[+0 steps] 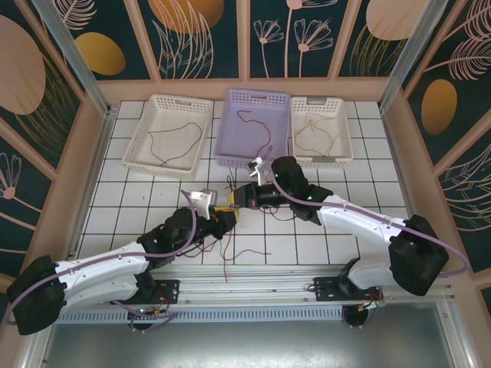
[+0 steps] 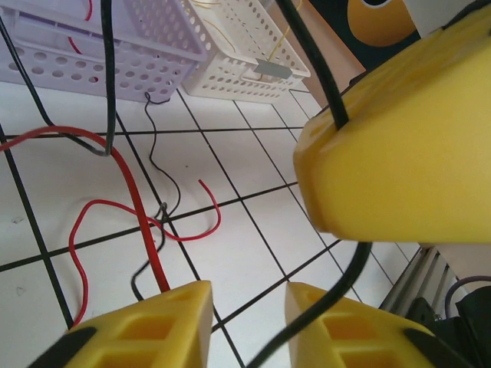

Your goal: Untangle the cables

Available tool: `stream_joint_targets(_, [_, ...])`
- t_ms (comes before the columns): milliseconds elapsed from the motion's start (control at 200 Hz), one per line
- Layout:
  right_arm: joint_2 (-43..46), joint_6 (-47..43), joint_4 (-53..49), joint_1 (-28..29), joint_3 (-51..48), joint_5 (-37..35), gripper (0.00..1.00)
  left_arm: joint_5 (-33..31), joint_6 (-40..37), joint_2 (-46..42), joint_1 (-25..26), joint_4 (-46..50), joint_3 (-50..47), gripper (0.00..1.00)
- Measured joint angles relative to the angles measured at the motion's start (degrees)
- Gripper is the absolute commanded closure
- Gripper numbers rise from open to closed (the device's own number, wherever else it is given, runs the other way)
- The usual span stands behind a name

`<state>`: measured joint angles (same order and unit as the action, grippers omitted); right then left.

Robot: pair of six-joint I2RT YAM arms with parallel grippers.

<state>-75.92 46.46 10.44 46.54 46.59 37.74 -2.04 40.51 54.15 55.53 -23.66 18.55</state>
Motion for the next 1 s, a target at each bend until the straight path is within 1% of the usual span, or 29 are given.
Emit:
stream_joint_targets(105, [0.0, 0.0, -0.7, 0.0, 0.1, -0.5, 1.00, 0.0, -0.1, 0.0, 0.0, 0.3, 0.3, 1.00])
stream_joint_targets(170, [0.0, -0.1, -1.2, 0.0, 0.4, -0.8, 1.00, 0.0, -0.3, 0.0, 0.2, 0.5, 0.4, 1.00])
stream_joint_targets(255, [0.0, -0.5, -1.8, 0.0, 0.8, -1.5, 0.89, -0.2, -0.6, -0.6, 0.2, 0.9, 0.4, 1.00])
stream_joint_targets(350, [0.1, -1.4, -2.4, -0.1, 1.2, -1.9, 0.72, -1.0, -0.6, -1.8, 0.3, 1.6, 0.4, 1.00])
stream_joint_targets(450, [1.2, -1.6, -3.8, -0.9, 1.3, -2.1, 0.51, -2.0, -0.4, -3.5, 0.2, 1.8, 0.4, 1.00])
stream_joint_targets(520, [2.8, -1.7, -4.7, -2.0, 1.3, -2.3, 0.44, -2.8, 0.0, -4.9, 0.2, 1.8, 0.3, 1.00])
stream_joint_targets(566, [4.2, -1.6, -5.2, -3.2, 1.2, -2.6, 0.42, -3.4, 0.3, -6.0, 0.2, 1.8, 0.2, 1.00])
stream_joint_targets(676, [9.0, -1.8, -5.3, -6.8, 0.0, -2.8, 0.42, -6.2, 2.1, -8.3, 0.2, 1.9, -0.6, 1.00])
stream_joint_targets(776, [14.2, -2.5, -4.5, -8.9, -3.4, -2.5, 0.46, -9.5, 4.4, -10.4, 0.2, 2.5, -1.2, 1.00])
stream_joint_targets(896, [17.2, -3.7, -1.5, -7.8, -8.5, -0.5, 0.52, -13.3, 7.3, -12.2, 0.2, 3.2, -1.4, 1.00])
stream_joint_targets(1001, [17.5, -5.5, 1.1, -4.4, -13.3, 0.4, 0.54, -16.6, 9.7, -12.5, 0.2, 4.0, -0.9, 1.00])
